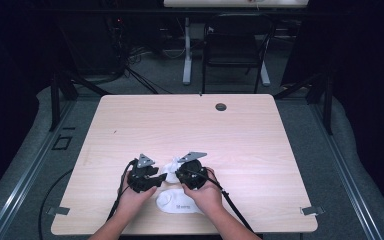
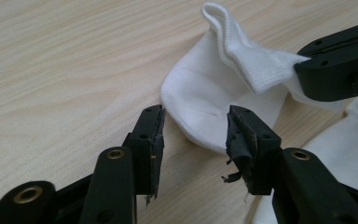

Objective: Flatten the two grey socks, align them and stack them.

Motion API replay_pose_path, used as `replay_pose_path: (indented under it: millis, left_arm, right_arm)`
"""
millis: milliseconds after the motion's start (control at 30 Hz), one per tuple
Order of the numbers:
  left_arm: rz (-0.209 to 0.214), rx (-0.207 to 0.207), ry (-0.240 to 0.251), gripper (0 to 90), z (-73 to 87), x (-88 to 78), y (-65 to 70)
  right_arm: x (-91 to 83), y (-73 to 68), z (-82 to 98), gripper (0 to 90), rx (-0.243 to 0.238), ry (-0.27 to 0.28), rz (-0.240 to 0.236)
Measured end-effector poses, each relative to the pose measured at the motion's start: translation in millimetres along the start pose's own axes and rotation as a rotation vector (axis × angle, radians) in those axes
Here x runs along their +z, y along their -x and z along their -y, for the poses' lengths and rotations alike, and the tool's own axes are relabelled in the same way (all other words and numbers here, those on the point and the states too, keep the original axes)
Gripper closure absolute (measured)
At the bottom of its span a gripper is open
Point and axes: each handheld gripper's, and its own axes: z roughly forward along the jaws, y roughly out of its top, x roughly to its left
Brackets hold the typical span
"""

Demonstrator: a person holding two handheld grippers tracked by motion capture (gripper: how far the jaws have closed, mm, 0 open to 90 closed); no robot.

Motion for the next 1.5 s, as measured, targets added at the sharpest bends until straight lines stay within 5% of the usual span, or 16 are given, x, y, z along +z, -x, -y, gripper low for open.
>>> replay_pose_path:
  millis: [567,1100,1500]
  left_arm:
    - [-0.007,-0.005,-0.028,88.1,8.2,1.1,-6.6]
    - [-0.003,-0.013,-0.028,89.4,10.0,-1.9,-12.1]
    - [0.005,-0.006,-0.027,89.4,10.8,-1.7,-12.0]
  right_arm:
    - [-8.8,2.6,2.3,88.0,0.013,0.028,0.002]
    - [-36.2,37.7,23.4,88.0,0.086,0.044,0.069]
    - [-32.6,62.0,48.0,85.5,0.146,-0.005,0.106]
